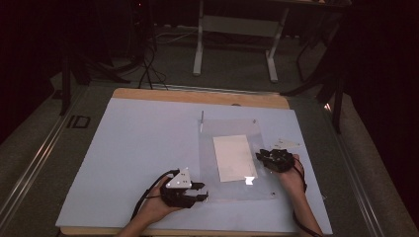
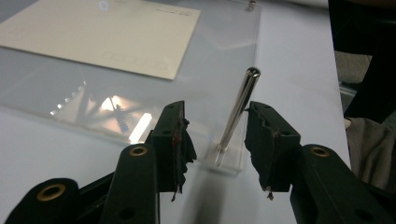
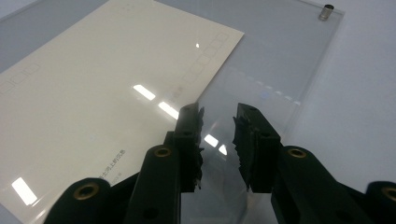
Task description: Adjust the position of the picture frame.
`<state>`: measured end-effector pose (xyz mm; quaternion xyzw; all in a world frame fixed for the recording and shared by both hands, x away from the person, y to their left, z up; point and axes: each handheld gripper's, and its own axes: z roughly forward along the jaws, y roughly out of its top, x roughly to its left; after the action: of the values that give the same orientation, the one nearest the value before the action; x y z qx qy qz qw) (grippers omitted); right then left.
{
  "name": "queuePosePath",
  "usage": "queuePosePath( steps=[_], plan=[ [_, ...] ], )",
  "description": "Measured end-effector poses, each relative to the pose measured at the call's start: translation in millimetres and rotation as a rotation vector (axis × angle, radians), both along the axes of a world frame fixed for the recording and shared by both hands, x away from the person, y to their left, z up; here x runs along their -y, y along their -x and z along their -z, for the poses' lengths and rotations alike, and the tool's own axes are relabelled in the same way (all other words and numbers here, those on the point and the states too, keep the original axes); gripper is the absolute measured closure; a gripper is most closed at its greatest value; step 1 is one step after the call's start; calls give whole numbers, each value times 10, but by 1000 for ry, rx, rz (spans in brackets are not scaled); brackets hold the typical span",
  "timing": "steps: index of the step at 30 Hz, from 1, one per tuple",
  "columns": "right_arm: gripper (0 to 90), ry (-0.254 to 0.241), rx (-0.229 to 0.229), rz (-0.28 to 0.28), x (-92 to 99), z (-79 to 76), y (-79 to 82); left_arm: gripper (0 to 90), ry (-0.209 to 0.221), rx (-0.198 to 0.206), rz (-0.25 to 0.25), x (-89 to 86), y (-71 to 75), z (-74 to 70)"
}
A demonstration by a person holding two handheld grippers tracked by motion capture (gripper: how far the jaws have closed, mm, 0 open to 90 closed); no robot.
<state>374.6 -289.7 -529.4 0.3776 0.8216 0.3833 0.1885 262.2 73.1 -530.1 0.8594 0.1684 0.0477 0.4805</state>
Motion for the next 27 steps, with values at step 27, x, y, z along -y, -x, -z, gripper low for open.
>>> queuePosePath(
  steps=[27],
  plan=[
    [723, -38, 34, -102, -637, -286, -452, 825, -38, 3, 0, 260, 0, 57]
  ],
)
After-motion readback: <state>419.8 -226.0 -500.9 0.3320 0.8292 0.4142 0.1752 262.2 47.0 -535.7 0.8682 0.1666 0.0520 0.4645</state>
